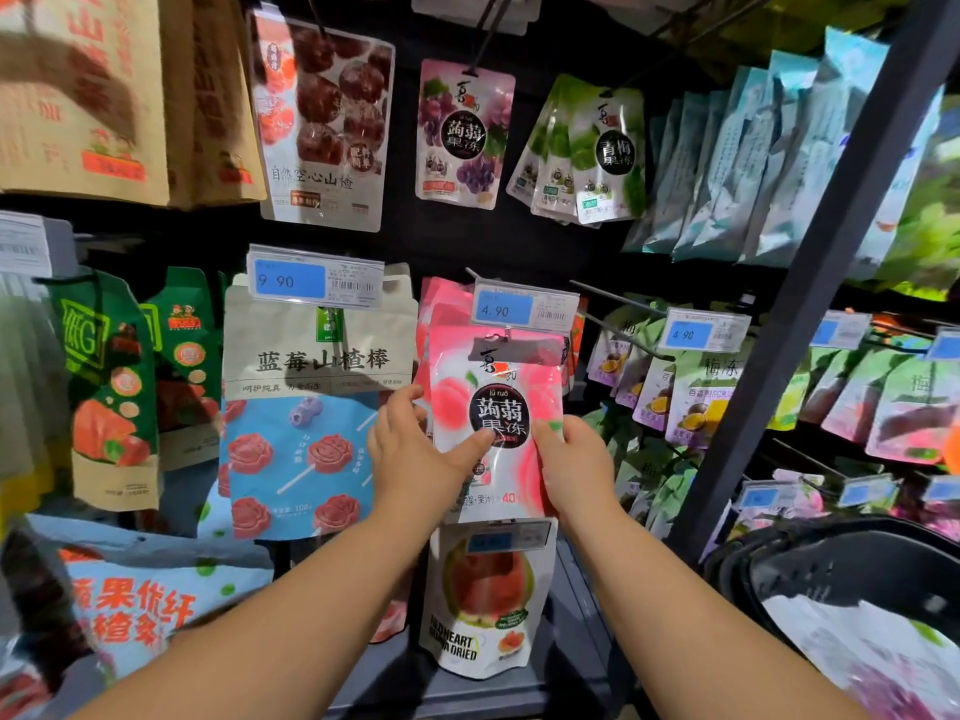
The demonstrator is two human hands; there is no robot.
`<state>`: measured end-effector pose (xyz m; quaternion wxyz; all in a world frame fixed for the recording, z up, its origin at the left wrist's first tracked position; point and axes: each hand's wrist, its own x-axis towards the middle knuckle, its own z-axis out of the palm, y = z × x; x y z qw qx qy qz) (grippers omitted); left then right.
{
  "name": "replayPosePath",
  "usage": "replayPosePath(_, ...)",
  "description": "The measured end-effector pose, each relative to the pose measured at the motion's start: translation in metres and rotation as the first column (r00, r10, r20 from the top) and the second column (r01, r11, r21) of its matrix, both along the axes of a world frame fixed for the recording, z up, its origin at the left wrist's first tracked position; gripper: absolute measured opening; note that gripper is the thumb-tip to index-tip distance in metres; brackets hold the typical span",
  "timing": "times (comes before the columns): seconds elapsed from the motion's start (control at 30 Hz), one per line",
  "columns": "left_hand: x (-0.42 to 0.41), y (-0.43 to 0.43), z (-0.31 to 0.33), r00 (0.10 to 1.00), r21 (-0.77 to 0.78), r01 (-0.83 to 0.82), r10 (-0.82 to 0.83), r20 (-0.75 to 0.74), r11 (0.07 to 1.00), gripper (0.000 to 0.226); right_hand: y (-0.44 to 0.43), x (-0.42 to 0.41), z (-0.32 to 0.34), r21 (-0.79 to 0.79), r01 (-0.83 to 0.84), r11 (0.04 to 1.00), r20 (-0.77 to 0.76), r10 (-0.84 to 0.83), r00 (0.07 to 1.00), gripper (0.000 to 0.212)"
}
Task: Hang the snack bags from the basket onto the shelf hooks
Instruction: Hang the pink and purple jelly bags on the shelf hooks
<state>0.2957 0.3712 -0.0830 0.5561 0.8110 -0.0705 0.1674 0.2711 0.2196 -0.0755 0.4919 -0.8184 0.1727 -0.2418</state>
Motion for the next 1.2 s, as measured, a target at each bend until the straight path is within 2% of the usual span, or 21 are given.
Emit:
replayPosePath(0.07,0.003,0.001,-0.001,1.0,0.018,-0.006,0.007,-0.028,1.0,0.099,-0.002,-0.001,-0.002,-0.032,0.021,0.999,0.012,-0.02,1.0,0.031)
replayPosePath(0.17,0.011,0.001,-0.005,0.989,-0.015,0.108,-0.109,-0.104,0.994,0.115,-0.004,-0.001,-0.003,-0.087,0.075,0.993,0.056,-0.07,0.996,0.028)
replayPosePath(0.23,0.014,0.003,-0.006,0.974,-0.035,0.168,-0.172,-0.148,0.985,0.127,-0.005,-0.001,-0.003,-0.128,0.095,0.987,0.063,-0.088,0.994,0.05)
replayPosePath(0.33,0.015,0.003,-0.007,0.965,-0.074,0.183,-0.193,-0.177,0.98,0.14,-0.008,0.0,-0.007,0.019,-0.058,0.998,0.051,0.057,0.997,0.084)
replayPosePath(0.43,0.017,0.002,-0.008,0.96,-0.092,0.19,-0.204,-0.191,0.978,0.141,-0.011,0.005,-0.012,0.226,-0.254,0.94,0.092,0.239,0.967,0.09)
replayPosePath(0.5,0.018,0.001,-0.006,0.955,-0.105,0.201,-0.219,-0.198,0.974,0.139,-0.011,0.007,-0.014,0.264,-0.303,0.916,0.072,0.295,0.953,0.101)
replayPosePath(0.57,0.018,0.001,-0.006,0.954,-0.116,0.204,-0.224,-0.197,0.972,0.137,-0.008,0.009,-0.015,0.223,-0.279,0.934,0.045,0.276,0.96,0.114)
replayPosePath(0.63,0.022,0.001,-0.01,0.957,-0.136,0.198,-0.221,-0.187,0.971,0.139,-0.009,0.01,-0.012,0.138,-0.21,0.968,0.027,0.208,0.978,0.114)
replayPosePath(0.7,0.025,0.001,-0.013,0.957,-0.145,0.194,-0.219,-0.19,0.97,0.134,-0.013,0.012,-0.007,0.076,-0.161,0.984,0.028,0.16,0.987,0.105)
replayPosePath(0.8,0.021,0.001,-0.009,0.957,-0.121,0.205,-0.225,-0.182,0.971,0.134,-0.021,0.015,-0.003,0.068,-0.189,0.98,0.034,0.187,0.982,0.097)
replayPosePath(0.87,0.02,0.0,-0.006,0.958,-0.108,0.206,-0.223,-0.181,0.973,0.132,-0.026,0.018,-0.005,0.11,-0.224,0.969,0.043,0.22,0.975,0.105)
replayPosePath(0.97,0.02,-0.001,-0.006,0.957,-0.122,0.204,-0.224,-0.186,0.971,0.133,-0.032,0.022,-0.007,0.21,-0.296,0.932,0.044,0.293,0.955,0.13)
replayPosePath(1.07,0.021,-0.001,-0.008,0.958,-0.131,0.198,-0.22,-0.186,0.971,0.14,-0.035,0.025,-0.005,0.223,-0.315,0.922,0.038,0.315,0.948,0.135)
replayPosePath(1.13,0.023,-0.002,-0.009,0.957,-0.146,0.195,-0.221,-0.189,0.97,0.139,-0.036,0.025,-0.009,0.225,-0.324,0.919,0.035,0.325,0.945,0.13)
replayPosePath(1.2,0.021,-0.004,-0.01,0.953,-0.174,0.207,-0.239,-0.189,0.963,0.13,-0.035,0.024,-0.013,0.222,-0.353,0.909,0.05,0.351,0.935,0.111)
